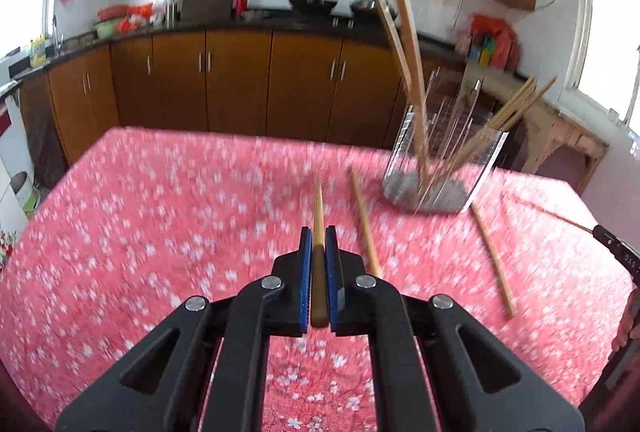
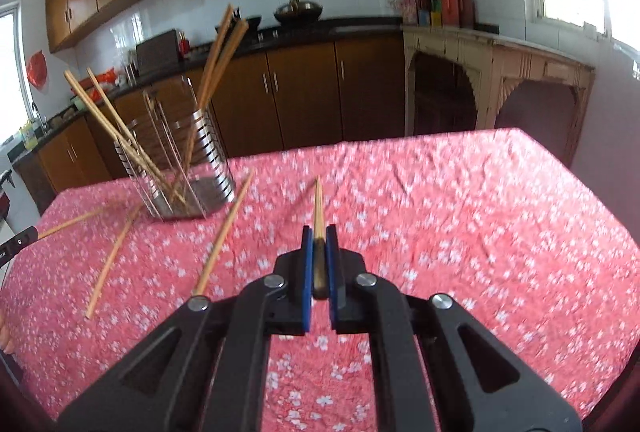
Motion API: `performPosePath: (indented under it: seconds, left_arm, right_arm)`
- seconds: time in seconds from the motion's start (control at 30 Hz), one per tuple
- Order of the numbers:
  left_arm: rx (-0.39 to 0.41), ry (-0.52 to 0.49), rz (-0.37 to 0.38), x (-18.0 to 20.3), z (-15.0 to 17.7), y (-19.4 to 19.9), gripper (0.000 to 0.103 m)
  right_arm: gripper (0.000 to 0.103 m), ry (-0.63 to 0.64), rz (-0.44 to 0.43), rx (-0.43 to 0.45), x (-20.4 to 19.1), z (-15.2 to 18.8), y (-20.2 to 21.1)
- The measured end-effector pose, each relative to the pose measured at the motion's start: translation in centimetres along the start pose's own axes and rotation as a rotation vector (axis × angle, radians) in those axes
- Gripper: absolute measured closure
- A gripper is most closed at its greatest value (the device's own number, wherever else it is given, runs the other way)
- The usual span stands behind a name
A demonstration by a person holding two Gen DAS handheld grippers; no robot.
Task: Organize utensils
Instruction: 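Lift the chopsticks with both tools and carry them above the wire holder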
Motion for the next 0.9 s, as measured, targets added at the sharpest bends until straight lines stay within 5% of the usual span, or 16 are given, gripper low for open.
performPosePath:
  seconds: [0.4,0.9]
  left_arm:
    - [0.121,0.067,0.019,0.1,-5.6,2.1,0.097]
    - [0.179,0.046,0.011,1.0,-8.7,2.6,0.097]
  right_arm:
    - [0.096,-0.044,-0.061,0.184,-0.6,-6.7,3.1]
    - [0.096,-0.029,-0.102,0.224,-2.7,-9.8,3.1]
Point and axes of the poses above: each gripper's, at about its wrist camera, not at the fingertips, and y roughly against the way its jaws point, x to its right, z to its underside, the point moved 6 cm from there along -y, roughly the way its jaws point, and after that the axes turned 6 degrees about x, right-handed, at the moved point
